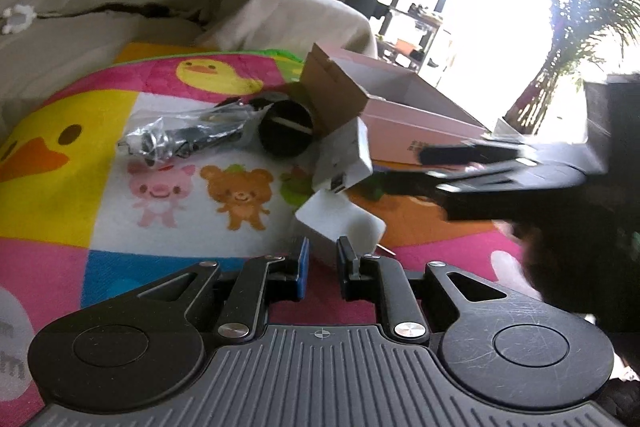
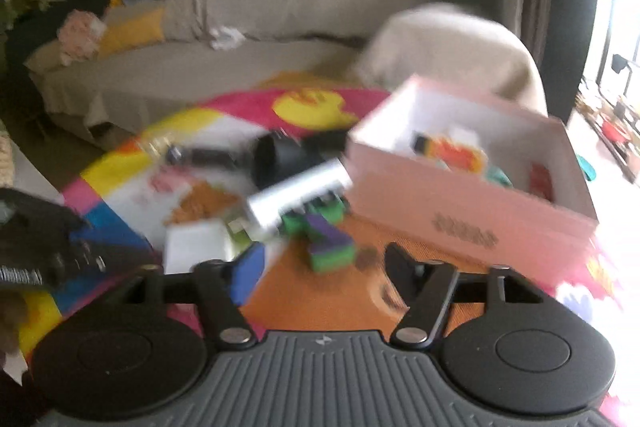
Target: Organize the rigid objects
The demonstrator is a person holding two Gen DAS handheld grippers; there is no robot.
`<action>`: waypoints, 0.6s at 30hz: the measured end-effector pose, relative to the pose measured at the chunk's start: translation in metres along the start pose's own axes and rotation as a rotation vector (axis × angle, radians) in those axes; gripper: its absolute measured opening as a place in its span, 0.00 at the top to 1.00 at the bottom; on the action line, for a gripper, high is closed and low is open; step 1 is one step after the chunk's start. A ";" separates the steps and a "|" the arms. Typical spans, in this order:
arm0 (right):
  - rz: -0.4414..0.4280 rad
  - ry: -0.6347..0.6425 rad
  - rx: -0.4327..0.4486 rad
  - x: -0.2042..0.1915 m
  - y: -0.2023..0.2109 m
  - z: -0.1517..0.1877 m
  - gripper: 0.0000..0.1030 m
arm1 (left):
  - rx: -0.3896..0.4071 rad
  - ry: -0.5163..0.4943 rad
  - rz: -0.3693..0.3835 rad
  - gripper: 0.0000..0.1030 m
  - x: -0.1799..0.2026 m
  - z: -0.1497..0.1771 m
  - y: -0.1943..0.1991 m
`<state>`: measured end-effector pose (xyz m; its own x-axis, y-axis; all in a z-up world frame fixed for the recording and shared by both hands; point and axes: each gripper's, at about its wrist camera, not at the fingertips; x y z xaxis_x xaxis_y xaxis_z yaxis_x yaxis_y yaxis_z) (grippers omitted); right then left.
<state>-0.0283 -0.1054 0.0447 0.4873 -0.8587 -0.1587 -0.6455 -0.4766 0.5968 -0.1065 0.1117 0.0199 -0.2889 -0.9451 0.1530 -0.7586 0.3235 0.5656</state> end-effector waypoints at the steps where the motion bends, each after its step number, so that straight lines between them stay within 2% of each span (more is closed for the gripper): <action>1: 0.002 0.019 -0.005 -0.003 -0.007 -0.005 0.34 | 0.002 -0.005 0.009 0.84 0.001 0.000 0.001; 3: 0.000 0.033 -0.022 -0.003 -0.025 -0.013 0.34 | 0.006 -0.016 0.038 0.84 0.004 0.000 0.003; 6: -0.064 0.006 -0.117 0.008 -0.050 -0.017 0.37 | 0.000 -0.035 0.073 0.84 0.009 0.001 0.002; 7: -0.077 -0.011 -0.146 0.011 -0.054 -0.016 0.43 | -0.006 -0.042 0.076 0.84 0.011 0.002 0.000; 8: -0.072 -0.010 -0.138 0.012 -0.053 -0.014 0.50 | -0.013 -0.046 0.075 0.84 0.012 0.002 -0.002; 9: -0.060 0.006 -0.134 0.010 -0.048 -0.012 0.67 | -0.021 -0.045 0.072 0.84 0.013 0.003 -0.004; 10: -0.050 0.013 -0.135 0.010 -0.044 -0.011 0.70 | -0.028 -0.043 0.070 0.84 0.013 0.003 -0.007; 14: -0.035 -0.015 -0.129 0.021 -0.015 0.006 0.70 | -0.046 -0.042 0.063 0.84 0.014 0.002 -0.011; 18: 0.057 -0.032 -0.113 0.049 0.014 0.026 0.70 | -0.082 -0.073 0.065 0.84 0.023 0.001 -0.017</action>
<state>-0.0291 -0.1588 0.0246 0.4317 -0.8902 -0.1456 -0.6007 -0.4041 0.6898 -0.1011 0.0851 0.0130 -0.3799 -0.9153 0.1341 -0.6876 0.3764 0.6209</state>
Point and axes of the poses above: each gripper's, at about its wrist camera, not at the fingertips, and y roughly against the way its jaws point, x to its right, z to its underside, and after that the axes turned 12 degrees about -y, right-handed
